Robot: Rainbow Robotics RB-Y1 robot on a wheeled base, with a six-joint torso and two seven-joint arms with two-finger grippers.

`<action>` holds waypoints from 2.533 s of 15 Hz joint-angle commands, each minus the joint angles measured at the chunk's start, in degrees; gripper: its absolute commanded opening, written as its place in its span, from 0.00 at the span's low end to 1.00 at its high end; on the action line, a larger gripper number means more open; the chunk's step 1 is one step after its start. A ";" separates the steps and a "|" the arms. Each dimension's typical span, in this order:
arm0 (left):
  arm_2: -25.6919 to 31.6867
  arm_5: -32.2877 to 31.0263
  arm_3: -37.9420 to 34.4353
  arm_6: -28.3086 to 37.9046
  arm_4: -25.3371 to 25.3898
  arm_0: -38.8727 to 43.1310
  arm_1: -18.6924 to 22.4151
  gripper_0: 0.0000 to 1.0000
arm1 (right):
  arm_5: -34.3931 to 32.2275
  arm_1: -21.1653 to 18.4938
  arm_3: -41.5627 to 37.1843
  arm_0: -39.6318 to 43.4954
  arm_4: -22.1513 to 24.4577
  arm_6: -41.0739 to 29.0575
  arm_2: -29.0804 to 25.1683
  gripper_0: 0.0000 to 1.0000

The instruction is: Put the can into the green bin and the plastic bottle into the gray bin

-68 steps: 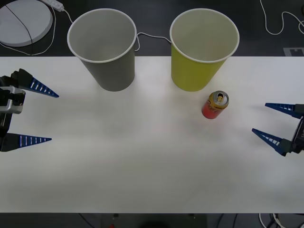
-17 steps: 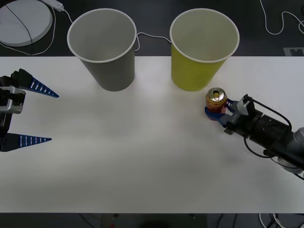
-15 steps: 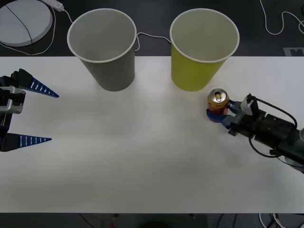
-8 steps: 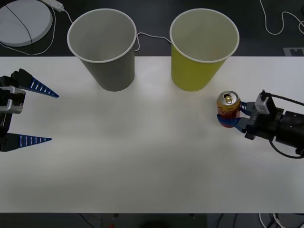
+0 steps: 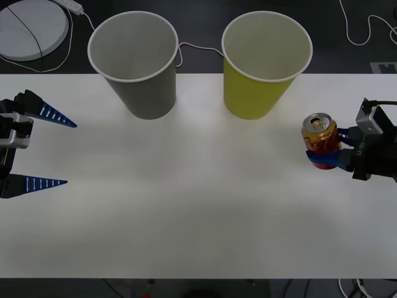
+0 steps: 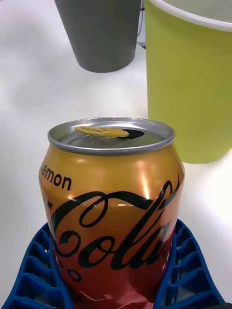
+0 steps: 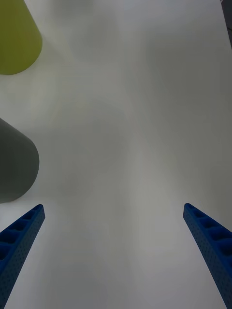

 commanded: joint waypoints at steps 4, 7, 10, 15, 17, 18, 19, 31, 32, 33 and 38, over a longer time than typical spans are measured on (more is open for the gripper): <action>0.00 0.00 0.00 0.00 0.00 0.00 0.00 1.00 | -9.17 -7.62 -11.46 -2.48 4.80 -20.15 -2.45 0.00; 0.00 0.00 0.00 0.00 0.00 0.00 0.00 1.00 | -15.50 -13.42 -11.90 -8.72 3.84 -27.71 -2.27 0.00; 0.00 0.00 0.00 0.00 0.00 0.00 0.00 1.00 | -17.08 -18.96 -11.81 -16.19 3.48 -35.45 0.10 0.00; 0.00 0.00 0.00 0.00 0.00 0.00 0.00 1.00 | -17.08 -25.64 -9.70 -28.41 3.31 -45.99 10.91 0.00; 0.00 0.00 0.00 0.00 0.00 0.00 0.00 1.00 | -17.08 -26.08 -4.60 -35.79 3.22 -45.90 16.45 0.00; 0.00 0.00 0.00 0.00 0.00 0.00 0.00 1.00 | -17.08 -26.08 -2.40 -39.13 3.40 -45.90 19.17 0.00; 0.00 0.00 0.00 0.00 0.00 0.00 0.00 1.00 | -17.08 -26.08 0.23 -42.65 3.57 -45.90 22.07 0.00; 0.00 0.00 0.00 0.00 0.00 0.00 0.00 1.00 | -17.08 -12.28 25.99 -67.08 17.72 -43.36 39.47 0.00; 0.00 0.00 0.00 0.00 0.00 0.00 0.00 1.00 | -17.08 -10.70 27.92 -68.22 19.04 -43.27 40.26 0.00; 0.00 0.00 0.00 0.00 0.00 0.00 0.00 1.00 | -17.08 -9.64 29.50 -68.93 19.74 -43.09 40.35 0.00; 0.00 0.00 0.00 0.00 0.00 0.00 0.00 1.00 | -17.08 -6.30 35.04 -72.53 22.47 -40.98 41.06 0.00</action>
